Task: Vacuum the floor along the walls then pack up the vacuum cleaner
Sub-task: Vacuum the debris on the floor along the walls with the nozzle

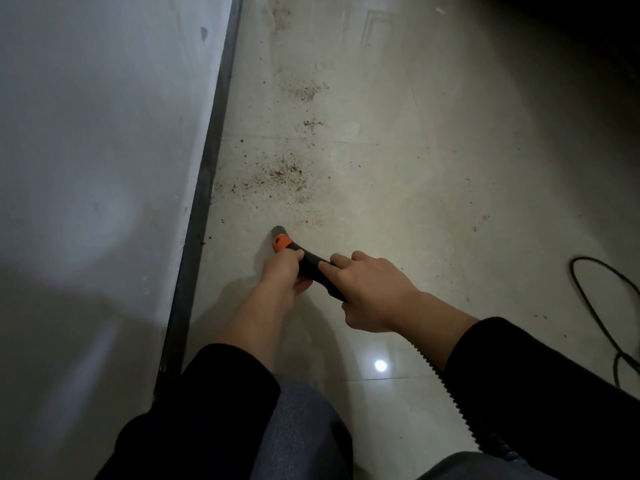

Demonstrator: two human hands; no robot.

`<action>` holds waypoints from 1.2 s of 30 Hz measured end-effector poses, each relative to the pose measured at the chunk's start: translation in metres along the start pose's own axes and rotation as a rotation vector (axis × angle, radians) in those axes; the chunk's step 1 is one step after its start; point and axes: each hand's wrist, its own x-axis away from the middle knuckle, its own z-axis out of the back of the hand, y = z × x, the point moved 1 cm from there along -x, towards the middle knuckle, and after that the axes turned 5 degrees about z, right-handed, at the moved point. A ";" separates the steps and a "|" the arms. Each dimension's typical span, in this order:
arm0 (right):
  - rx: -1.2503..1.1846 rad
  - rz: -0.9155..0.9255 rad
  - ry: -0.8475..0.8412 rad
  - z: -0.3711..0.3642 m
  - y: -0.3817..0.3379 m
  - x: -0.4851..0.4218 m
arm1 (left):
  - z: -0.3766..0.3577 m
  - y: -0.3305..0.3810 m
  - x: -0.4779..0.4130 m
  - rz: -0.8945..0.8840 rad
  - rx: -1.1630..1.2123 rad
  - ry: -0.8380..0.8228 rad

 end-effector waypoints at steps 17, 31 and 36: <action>-0.021 -0.145 0.005 -0.012 0.039 0.022 | -0.050 -0.013 -0.021 -0.068 -0.121 -0.078; -0.034 -0.205 0.039 -0.016 0.058 0.019 | -0.074 -0.004 -0.032 -0.084 -0.156 -0.140; -0.024 -0.201 0.049 -0.014 0.063 0.011 | -0.077 0.003 -0.036 -0.099 -0.126 -0.127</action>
